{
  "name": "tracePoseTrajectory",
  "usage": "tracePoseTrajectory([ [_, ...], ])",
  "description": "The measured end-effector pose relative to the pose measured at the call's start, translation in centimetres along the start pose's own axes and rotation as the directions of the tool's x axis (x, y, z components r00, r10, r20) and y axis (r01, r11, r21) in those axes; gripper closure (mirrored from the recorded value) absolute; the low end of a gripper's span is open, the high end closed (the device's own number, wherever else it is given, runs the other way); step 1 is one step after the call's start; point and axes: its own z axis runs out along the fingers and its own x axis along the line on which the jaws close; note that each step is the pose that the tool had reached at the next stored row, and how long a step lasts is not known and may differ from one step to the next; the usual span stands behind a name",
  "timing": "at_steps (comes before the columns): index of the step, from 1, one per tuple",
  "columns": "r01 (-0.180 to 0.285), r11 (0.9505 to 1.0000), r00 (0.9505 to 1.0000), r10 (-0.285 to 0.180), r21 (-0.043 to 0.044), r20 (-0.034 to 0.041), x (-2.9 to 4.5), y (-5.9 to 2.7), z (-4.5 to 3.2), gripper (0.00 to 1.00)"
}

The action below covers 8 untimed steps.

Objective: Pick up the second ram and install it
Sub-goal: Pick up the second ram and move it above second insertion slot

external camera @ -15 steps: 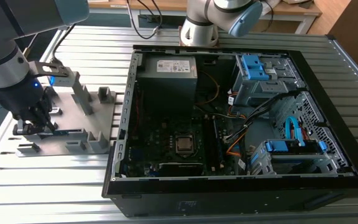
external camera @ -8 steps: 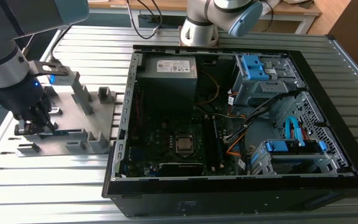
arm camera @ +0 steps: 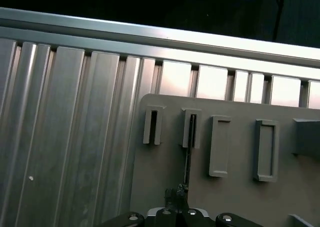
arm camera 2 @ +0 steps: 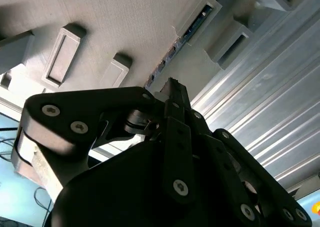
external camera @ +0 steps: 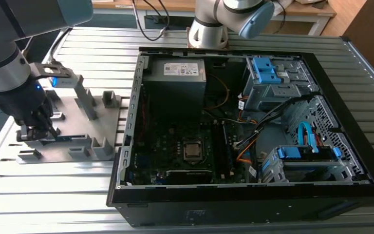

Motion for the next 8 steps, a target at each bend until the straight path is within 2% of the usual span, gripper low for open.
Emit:
tracePoseTrajectory([
  [6, 0.034, 0.9994, 0.9994, -0.034, 0.0, -0.0015, 0.0, 0.0, 0.0, 0.9],
  [7, 0.058, 0.9983, 0.9983, -0.058, 0.0001, -0.0025, 0.0, 0.0, 0.0, 0.9],
  [8, 0.063, 0.998, 0.998, -0.063, 0.0, -0.0027, 0.0, 0.0, 0.0, 0.9],
])
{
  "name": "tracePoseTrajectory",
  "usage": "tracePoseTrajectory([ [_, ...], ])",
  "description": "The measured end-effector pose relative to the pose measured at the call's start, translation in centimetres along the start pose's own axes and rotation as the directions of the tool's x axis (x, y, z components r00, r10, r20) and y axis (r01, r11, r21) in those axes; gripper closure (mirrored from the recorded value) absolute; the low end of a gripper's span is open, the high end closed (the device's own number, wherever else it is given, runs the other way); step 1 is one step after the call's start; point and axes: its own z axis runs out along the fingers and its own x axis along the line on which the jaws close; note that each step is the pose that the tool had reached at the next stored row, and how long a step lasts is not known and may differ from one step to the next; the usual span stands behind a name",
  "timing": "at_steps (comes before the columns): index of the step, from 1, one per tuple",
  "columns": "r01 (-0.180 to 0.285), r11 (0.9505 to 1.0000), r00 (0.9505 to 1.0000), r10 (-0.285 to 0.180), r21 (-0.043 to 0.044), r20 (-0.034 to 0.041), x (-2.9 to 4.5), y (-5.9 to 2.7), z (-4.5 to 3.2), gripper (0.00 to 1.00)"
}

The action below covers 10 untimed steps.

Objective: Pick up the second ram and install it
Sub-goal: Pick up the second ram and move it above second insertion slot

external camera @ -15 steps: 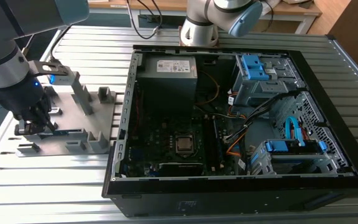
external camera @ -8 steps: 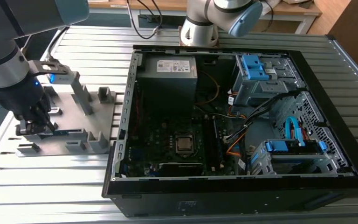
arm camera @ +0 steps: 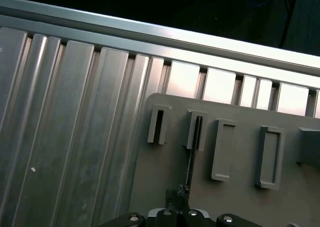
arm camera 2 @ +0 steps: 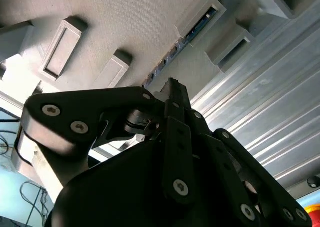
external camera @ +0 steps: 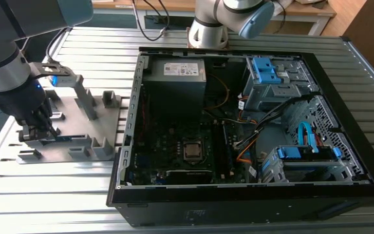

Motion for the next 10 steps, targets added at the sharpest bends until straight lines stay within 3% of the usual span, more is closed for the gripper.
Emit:
tracePoseTrajectory([
  [10, 0.047, 0.9989, 0.9989, -0.047, 0.0001, -0.0019, 0.0, 0.0, 0.01, 0.9],
])
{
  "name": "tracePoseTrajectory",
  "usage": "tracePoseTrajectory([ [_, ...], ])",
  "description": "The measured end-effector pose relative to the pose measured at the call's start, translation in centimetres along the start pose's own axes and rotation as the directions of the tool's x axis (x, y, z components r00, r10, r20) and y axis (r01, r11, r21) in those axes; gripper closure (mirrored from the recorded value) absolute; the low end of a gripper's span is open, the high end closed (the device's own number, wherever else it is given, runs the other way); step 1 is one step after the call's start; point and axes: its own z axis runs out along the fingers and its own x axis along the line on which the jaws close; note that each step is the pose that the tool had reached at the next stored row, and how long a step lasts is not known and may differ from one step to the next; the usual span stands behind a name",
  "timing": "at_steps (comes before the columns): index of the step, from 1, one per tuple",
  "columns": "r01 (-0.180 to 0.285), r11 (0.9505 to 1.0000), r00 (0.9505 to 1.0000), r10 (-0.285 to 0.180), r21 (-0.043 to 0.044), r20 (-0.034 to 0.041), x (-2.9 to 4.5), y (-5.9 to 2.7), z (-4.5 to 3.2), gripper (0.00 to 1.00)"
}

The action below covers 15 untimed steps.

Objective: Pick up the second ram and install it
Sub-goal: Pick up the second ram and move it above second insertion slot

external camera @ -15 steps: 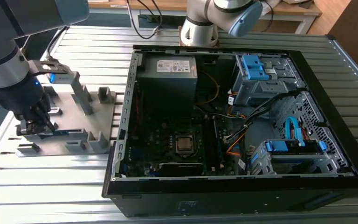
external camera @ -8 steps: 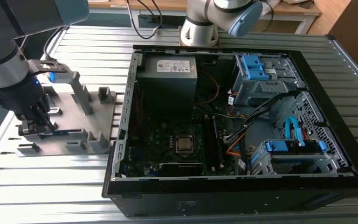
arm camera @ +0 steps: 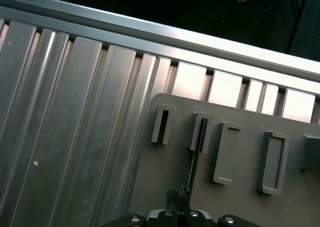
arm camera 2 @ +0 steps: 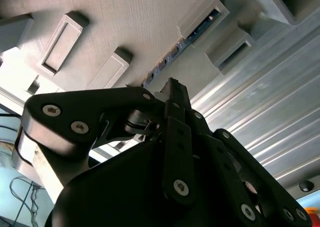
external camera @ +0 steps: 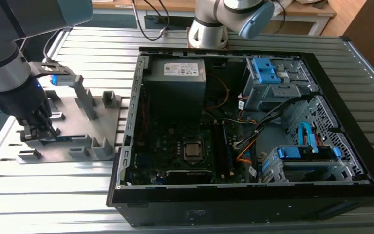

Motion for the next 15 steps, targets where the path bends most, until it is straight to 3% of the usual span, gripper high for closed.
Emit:
tracePoseTrajectory([
  [15, 0.069, 0.9976, 0.9976, -0.069, 0.0, -0.003, 0.0, 0.0, 0.0, 0.9],
])
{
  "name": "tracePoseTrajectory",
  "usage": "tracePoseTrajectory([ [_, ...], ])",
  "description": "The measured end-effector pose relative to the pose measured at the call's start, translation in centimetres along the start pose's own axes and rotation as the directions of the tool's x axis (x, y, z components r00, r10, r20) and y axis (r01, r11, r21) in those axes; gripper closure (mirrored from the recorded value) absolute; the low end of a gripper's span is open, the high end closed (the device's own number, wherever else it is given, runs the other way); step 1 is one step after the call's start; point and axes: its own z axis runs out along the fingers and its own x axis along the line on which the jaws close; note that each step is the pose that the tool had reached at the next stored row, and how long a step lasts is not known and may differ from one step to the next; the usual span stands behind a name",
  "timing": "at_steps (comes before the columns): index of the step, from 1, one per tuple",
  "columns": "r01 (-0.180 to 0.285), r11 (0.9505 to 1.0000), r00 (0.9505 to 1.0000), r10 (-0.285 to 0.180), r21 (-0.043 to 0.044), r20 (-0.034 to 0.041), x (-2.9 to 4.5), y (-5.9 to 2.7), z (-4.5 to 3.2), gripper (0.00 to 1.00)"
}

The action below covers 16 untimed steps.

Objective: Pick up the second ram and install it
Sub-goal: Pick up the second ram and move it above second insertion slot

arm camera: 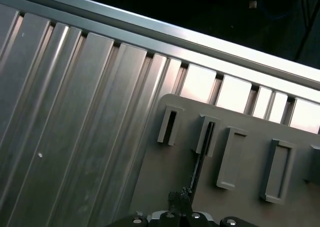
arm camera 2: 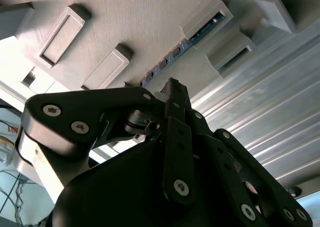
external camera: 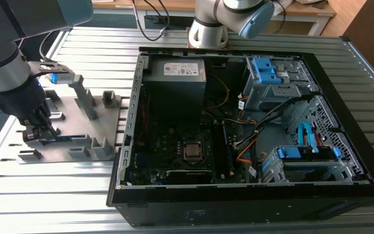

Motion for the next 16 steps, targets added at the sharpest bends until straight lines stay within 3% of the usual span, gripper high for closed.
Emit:
tracePoseTrajectory([
  [16, 0.074, 0.9972, 0.9972, -0.074, -0.0001, -0.0031, 0.0, 0.0, 0.0, 0.9],
])
